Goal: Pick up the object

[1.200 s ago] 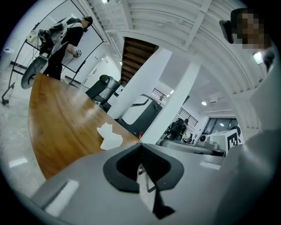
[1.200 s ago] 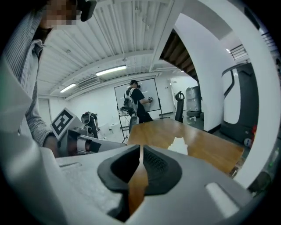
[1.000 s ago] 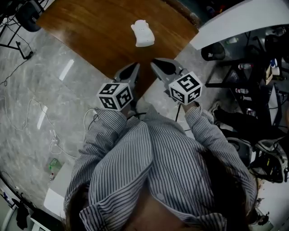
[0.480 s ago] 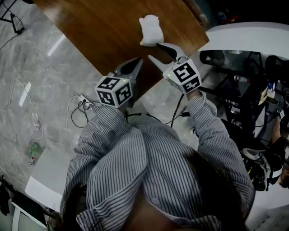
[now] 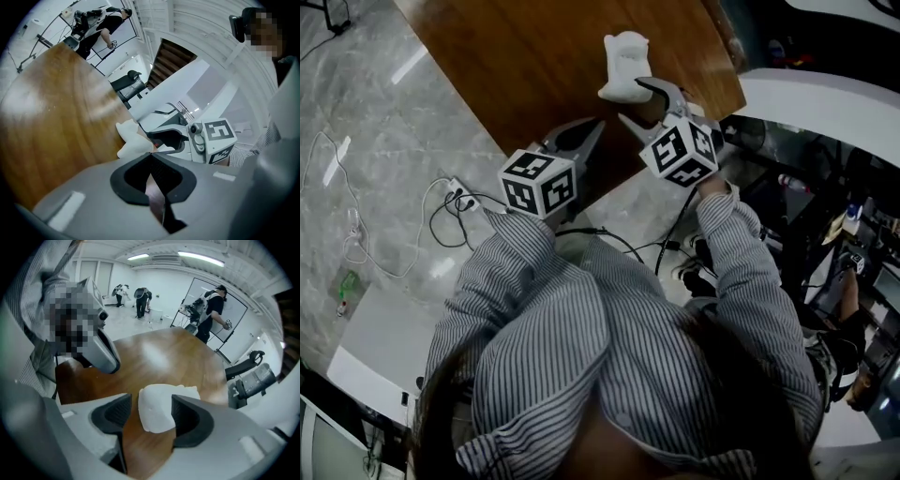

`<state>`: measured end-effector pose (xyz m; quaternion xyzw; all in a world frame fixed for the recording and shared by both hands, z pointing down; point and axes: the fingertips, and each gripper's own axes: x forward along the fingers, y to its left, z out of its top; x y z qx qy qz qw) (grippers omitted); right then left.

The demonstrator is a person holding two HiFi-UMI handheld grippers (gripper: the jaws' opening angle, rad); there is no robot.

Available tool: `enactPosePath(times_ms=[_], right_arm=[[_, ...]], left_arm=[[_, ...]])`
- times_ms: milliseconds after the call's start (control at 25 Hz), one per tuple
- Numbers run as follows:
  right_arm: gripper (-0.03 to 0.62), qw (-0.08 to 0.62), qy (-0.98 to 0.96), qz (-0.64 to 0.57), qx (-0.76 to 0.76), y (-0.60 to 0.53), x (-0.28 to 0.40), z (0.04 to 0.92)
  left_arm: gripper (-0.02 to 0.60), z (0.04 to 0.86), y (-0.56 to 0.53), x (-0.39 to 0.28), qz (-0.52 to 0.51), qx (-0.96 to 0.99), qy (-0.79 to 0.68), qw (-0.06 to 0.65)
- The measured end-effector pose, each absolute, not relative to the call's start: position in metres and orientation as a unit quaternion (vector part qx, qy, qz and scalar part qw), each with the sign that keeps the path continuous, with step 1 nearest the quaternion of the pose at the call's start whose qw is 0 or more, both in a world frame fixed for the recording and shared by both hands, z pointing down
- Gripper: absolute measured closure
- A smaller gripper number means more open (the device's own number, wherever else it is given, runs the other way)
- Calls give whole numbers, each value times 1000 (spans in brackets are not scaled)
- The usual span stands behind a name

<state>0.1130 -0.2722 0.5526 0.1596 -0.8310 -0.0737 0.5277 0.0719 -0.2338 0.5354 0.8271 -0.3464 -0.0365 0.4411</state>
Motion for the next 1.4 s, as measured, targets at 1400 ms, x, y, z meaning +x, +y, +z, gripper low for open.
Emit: enactPosePath(times_ms=[1400], right_arm=[[368,345,-881,6,325,-282,91,469]], left_arm=[[575,472,-234,37,-45,855,-354,375]])
